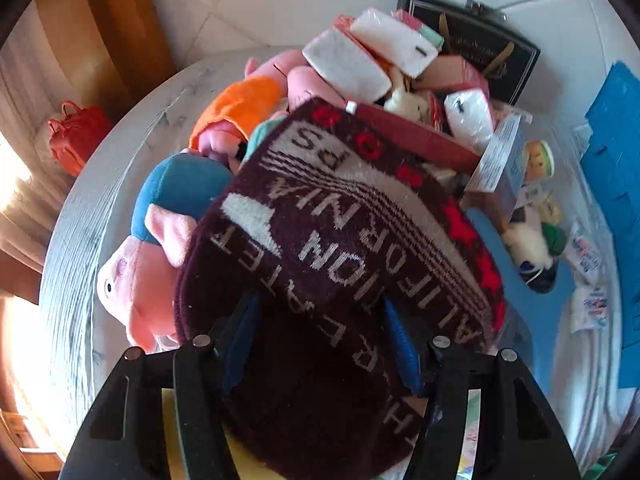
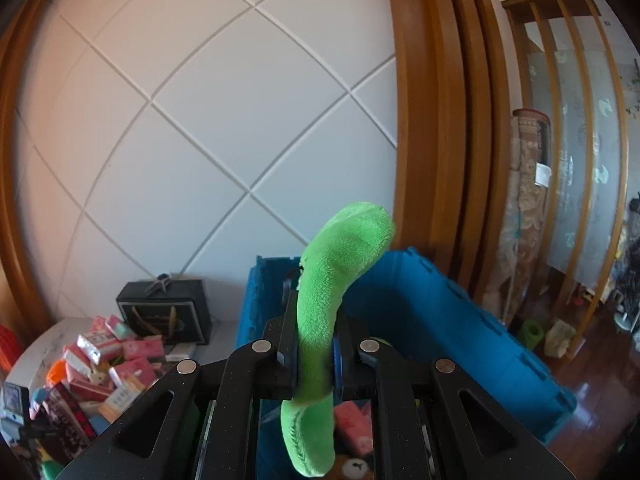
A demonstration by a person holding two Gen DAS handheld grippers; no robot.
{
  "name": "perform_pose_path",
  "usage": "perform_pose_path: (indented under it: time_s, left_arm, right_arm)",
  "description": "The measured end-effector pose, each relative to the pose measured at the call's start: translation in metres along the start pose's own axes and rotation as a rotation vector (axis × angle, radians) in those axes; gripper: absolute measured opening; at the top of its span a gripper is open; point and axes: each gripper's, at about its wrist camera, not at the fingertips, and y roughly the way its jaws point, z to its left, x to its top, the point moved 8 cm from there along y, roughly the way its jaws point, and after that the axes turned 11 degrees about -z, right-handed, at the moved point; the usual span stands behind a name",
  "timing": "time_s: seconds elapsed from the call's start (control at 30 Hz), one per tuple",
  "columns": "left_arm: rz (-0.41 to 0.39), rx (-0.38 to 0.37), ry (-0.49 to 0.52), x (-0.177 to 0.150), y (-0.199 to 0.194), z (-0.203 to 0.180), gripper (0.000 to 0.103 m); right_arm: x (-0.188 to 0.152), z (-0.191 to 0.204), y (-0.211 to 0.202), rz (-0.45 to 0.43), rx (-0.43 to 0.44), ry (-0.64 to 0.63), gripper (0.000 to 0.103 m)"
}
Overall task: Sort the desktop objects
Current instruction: 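Carry the knit hat and green plush over the blue crate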
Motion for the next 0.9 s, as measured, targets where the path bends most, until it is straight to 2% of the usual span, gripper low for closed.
perform_pose_path:
  time_s: [0.07, 0.1, 0.13, 0.2, 0.27, 0.37, 0.47, 0.57, 0.73, 0.8, 0.9]
  left_arm:
    - [-0.027, 0.000, 0.029, 0.001, 0.004, -0.005, 0.060]
    - [-0.025, -0.016, 0.014, 0.002, 0.004, -0.006, 0.040]
    - [-0.024, -0.056, -0.017, 0.004, 0.002, -0.007, 0.016]
    - [-0.049, -0.064, -0.051, 0.011, -0.010, -0.007, 0.014]
    - [-0.112, -0.058, -0.039, 0.019, -0.034, -0.010, 0.014]
    - [-0.222, -0.150, -0.005, 0.036, -0.086, -0.032, 0.014]
    - [-0.364, -0.225, 0.038, 0.058, -0.153, -0.067, 0.013]
    - [-0.486, -0.338, 0.046, 0.080, -0.219, -0.111, 0.013]
    - [-0.611, -0.566, 0.080, 0.108, -0.309, -0.205, 0.013]
    - [-0.637, -0.638, 0.106, 0.115, -0.336, -0.251, 0.013]
    - [-0.629, -0.732, 0.143, 0.120, -0.361, -0.320, 0.013]
  right_arm:
    - [-0.008, -0.013, 0.003, 0.019, -0.028, 0.002, 0.012]
    - [-0.013, -0.019, 0.005, 0.032, -0.036, 0.003, 0.012]
    - [-0.018, -0.024, 0.007, 0.044, -0.044, 0.005, 0.012]
    - [-0.027, -0.034, 0.010, 0.069, -0.044, 0.012, 0.012]
    - [-0.033, -0.044, 0.011, 0.080, -0.051, 0.017, 0.012]
    - [-0.036, -0.062, 0.009, 0.077, -0.059, 0.022, 0.012]
    - [-0.040, -0.078, 0.011, 0.081, -0.056, 0.029, 0.012]
    - [-0.044, -0.093, 0.017, 0.084, -0.048, 0.038, 0.012]
    - [-0.045, -0.122, 0.026, 0.079, -0.034, 0.054, 0.012]
    - [-0.046, -0.133, 0.031, 0.090, -0.027, 0.039, 0.012]
    - [-0.050, -0.151, 0.042, 0.111, -0.020, 0.011, 0.012]
